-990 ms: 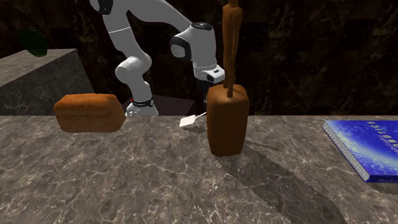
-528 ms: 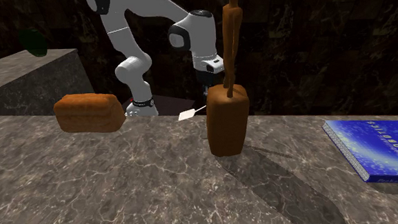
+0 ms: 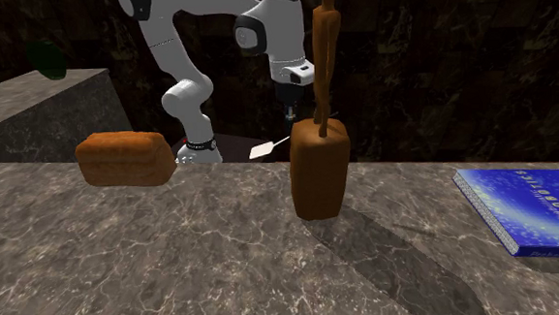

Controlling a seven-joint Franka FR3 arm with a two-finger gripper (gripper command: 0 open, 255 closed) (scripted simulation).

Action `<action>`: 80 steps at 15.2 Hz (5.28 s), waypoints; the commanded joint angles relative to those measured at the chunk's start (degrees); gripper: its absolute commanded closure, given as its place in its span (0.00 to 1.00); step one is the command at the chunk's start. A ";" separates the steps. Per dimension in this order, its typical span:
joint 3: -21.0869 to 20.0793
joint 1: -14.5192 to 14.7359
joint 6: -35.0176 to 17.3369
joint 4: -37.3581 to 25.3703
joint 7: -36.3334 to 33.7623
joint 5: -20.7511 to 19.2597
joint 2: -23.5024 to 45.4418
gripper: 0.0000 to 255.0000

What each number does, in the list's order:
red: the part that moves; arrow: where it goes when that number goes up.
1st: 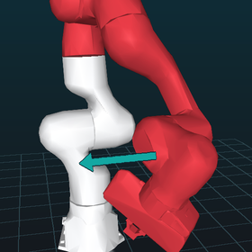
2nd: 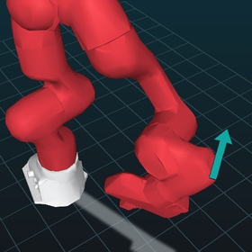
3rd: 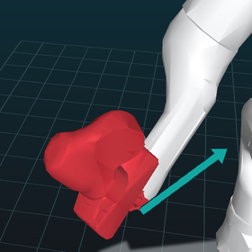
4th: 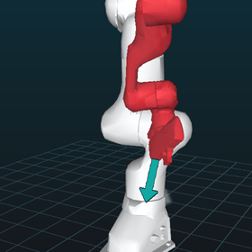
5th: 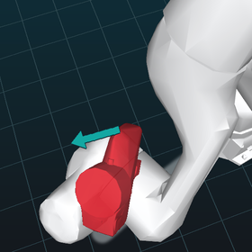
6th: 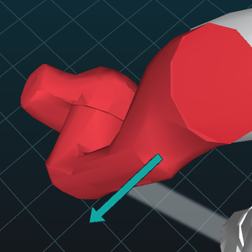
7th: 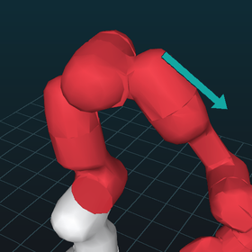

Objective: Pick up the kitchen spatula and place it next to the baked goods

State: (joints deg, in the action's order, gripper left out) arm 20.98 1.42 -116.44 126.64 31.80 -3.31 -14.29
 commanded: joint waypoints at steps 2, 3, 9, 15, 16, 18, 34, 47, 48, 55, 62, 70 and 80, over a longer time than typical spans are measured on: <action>-0.19 0.00 2.41 -1.82 -0.16 -0.12 -0.58 1.00; -0.25 0.02 3.19 -2.46 -0.20 -0.14 -0.73 1.00; -0.59 0.11 7.84 -6.55 -0.42 -0.19 -1.32 1.00; -0.35 -0.33 11.64 -8.84 0.22 -0.71 -2.92 1.00; 0.12 -0.89 11.79 -7.64 0.97 -1.31 -4.36 1.00; 1.13 -2.04 12.18 -5.44 2.54 -2.53 -7.14 1.00; 11.94 -12.32 17.92 2.54 18.62 -13.12 -23.15 1.00; 20.60 -16.61 17.11 4.22 28.36 -19.13 -26.25 1.00; 20.86 -16.67 16.39 4.96 28.33 -19.34 -26.28 1.00; 22.95 -17.04 11.20 9.79 28.17 -20.79 -26.07 1.00; 25.47 -17.12 5.74 14.11 28.13 -22.26 -25.10 1.00; 28.93 -16.72 -0.95 18.41 28.25 -23.84 -22.91 1.00; 34.38 -14.98 -10.19 22.76 28.83 -25.26 -18.30 1.00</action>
State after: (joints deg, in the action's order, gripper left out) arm 54.53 -14.07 -125.42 149.18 60.47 -28.60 -33.46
